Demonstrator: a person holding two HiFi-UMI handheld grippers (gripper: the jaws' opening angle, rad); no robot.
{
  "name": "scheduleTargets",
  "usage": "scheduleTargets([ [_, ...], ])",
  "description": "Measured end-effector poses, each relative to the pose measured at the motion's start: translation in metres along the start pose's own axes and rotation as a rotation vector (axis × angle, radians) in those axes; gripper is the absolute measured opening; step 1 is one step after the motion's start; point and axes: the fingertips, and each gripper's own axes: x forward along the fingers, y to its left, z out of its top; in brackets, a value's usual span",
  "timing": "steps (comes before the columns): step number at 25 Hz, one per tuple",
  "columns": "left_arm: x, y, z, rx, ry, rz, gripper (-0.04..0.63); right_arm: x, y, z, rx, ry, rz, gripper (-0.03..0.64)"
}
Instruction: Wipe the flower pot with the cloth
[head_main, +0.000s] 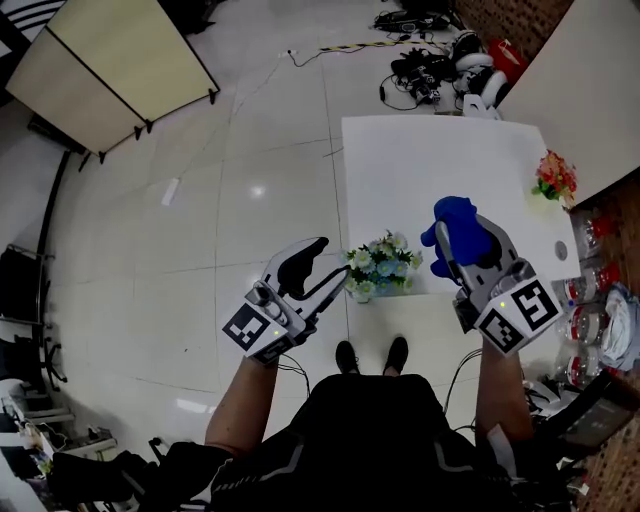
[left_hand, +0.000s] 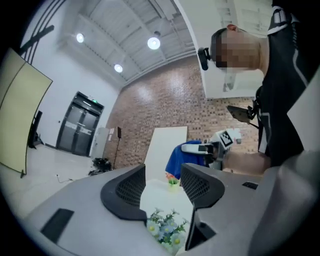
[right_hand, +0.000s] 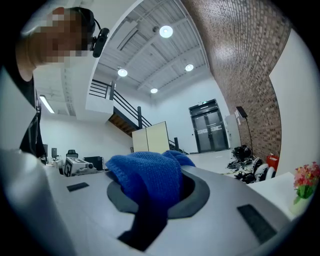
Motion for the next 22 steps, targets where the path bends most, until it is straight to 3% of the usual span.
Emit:
scheduleTargets([
  [3,0.003,-0.008,0.021,-0.002,-0.033,0.007,0.216,-0.001,0.010,0.002,-0.013,-0.009,0.016,0.075],
  [6,0.005,-0.002,0.034,-0.023,-0.034,0.092,0.130,-0.004,0.015,0.008,-0.017,-0.033,0.010,0.075],
  [8,0.000,0.003,0.041,-0.042,-0.053,0.144,0.005,-0.009,0.020,0.009,-0.016,-0.035,0.009,0.075],
  [11,-0.005,0.007,0.045,-0.074,-0.058,0.179,0.005,-0.013,0.025,0.010,-0.023,-0.023,0.015,0.075],
  [14,-0.010,0.007,0.047,-0.047,-0.040,0.190,0.005,-0.013,0.032,0.015,-0.034,-0.020,0.018,0.075],
  [18,-0.023,-0.016,0.068,-0.040,-0.116,0.092,0.005,-0.019,0.048,0.015,-0.037,-0.013,0.001,0.075],
  [22,-0.045,-0.018,0.059,0.002,-0.058,0.083,0.005,-0.020,0.074,0.003,-0.046,0.004,-0.025,0.075],
])
